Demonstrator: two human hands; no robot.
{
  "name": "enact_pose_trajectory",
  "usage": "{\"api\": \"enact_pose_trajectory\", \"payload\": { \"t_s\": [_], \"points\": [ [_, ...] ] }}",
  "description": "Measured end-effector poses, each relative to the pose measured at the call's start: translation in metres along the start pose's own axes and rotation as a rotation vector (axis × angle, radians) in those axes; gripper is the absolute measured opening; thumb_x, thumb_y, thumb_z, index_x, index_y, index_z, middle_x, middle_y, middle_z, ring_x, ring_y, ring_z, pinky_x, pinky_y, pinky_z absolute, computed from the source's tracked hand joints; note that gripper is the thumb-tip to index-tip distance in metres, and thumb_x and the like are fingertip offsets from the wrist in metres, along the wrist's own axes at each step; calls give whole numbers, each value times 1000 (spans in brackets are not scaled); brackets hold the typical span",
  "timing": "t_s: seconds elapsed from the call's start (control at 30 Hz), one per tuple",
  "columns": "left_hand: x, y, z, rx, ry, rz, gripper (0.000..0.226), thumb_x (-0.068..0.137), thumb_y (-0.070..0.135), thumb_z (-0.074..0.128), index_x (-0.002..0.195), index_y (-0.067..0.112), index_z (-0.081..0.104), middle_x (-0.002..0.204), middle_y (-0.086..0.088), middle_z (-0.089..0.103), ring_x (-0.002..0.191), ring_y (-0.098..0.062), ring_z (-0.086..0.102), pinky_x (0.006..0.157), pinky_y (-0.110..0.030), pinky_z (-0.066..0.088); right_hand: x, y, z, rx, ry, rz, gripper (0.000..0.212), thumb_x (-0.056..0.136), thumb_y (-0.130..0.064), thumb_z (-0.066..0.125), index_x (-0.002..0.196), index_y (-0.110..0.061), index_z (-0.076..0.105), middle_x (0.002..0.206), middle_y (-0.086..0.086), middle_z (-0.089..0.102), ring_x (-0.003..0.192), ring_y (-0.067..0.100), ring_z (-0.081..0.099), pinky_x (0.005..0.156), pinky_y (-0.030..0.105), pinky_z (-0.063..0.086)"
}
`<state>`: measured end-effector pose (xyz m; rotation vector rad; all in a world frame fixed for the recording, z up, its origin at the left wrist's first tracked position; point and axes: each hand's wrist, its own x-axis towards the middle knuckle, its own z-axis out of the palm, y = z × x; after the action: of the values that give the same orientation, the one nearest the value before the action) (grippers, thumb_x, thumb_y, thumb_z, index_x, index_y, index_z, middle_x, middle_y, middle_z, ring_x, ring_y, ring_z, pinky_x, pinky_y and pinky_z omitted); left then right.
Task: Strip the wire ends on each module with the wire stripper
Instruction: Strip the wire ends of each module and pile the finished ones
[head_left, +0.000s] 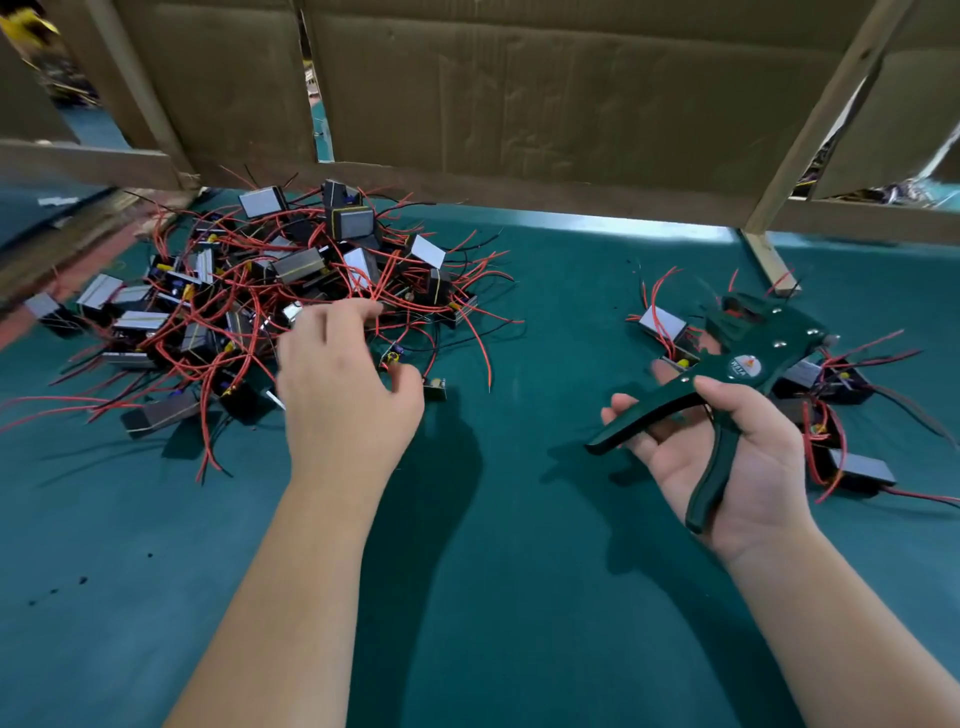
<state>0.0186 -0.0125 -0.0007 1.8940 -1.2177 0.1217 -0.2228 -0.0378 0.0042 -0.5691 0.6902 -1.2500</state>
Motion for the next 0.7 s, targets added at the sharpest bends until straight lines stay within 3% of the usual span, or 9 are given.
{"api": "enact_pose_trajectory", "payload": {
  "t_s": [0.07, 0.17, 0.23, 0.3, 0.37, 0.47, 0.57, 0.63, 0.7],
  "points": [
    [-4, 5, -3, 226, 55, -102, 43, 69, 19, 65, 111, 21, 56, 123, -9, 45, 114, -37, 38, 93, -57, 32, -3, 0, 1, -14, -66, 22, 27, 76, -18, 50, 93, -3, 63, 107, 17, 68, 76, 34, 65, 73, 45, 57],
    [-5, 5, -4, 336, -283, -361, 42, 79, 33, 62, 118, 22, 49, 142, -10, 24, 132, -38, 17, 99, -76, 14, -8, 4, 6, -53, -170, 34, 26, 73, -20, 51, 79, -17, 76, 114, 20, 65, 74, 32, 65, 75, 44, 57],
    [-5, 2, -2, 341, -431, -424, 48, 86, 37, 59, 126, 18, 43, 146, -13, 17, 136, -41, 11, 102, -69, 25, -9, 6, 9, -45, -221, 47, 23, 66, -21, 59, 83, -23, 76, 112, 22, 66, 73, 34, 66, 75, 45, 57],
    [-6, 2, -2, 268, -376, -359, 53, 87, 25, 58, 134, 14, 36, 143, -18, 22, 130, -43, 20, 89, -52, 40, -10, 7, 8, -4, -248, 66, 33, 61, -20, 64, 94, -23, 71, 112, 25, 65, 72, 36, 66, 75, 47, 57],
    [-5, 2, -2, 103, -263, -277, 62, 84, 3, 53, 140, 14, 29, 138, -19, 28, 116, -42, 37, 77, -42, 39, -11, 8, 10, -5, -252, 79, 35, 60, -20, 65, 95, -20, 68, 114, 27, 64, 72, 37, 66, 75, 48, 57],
    [-2, -1, -1, -113, -201, -198, 73, 80, -11, 48, 143, 20, 29, 130, -10, 34, 101, -21, 46, 83, -26, 36, -14, 9, 12, -36, -258, 81, 24, 60, -20, 64, 83, -18, 73, 113, 27, 64, 71, 37, 66, 75, 48, 57],
    [4, 8, 3, -492, -105, -233, 63, 86, -12, 52, 130, 32, 42, 123, 5, 46, 92, 0, 58, 78, -6, 41, -14, 9, 12, -47, -266, 79, 22, 62, -20, 62, 80, -17, 74, 112, 26, 64, 72, 36, 65, 76, 48, 56],
    [4, 16, 3, -759, -39, -194, 56, 87, -12, 56, 117, 35, 47, 119, 10, 52, 94, 10, 60, 82, -4, 42, -15, 8, 12, -44, -275, 82, 24, 63, -20, 62, 84, -17, 74, 112, 26, 64, 73, 36, 65, 75, 48, 56],
    [3, 18, 6, -940, -50, -128, 49, 86, -12, 59, 110, 30, 51, 116, 5, 57, 100, 6, 59, 88, -12, 44, -15, 8, 10, -23, -290, 111, 41, 64, -20, 61, 103, -16, 72, 113, 26, 63, 73, 36, 65, 74, 48, 56]
  ]
}}
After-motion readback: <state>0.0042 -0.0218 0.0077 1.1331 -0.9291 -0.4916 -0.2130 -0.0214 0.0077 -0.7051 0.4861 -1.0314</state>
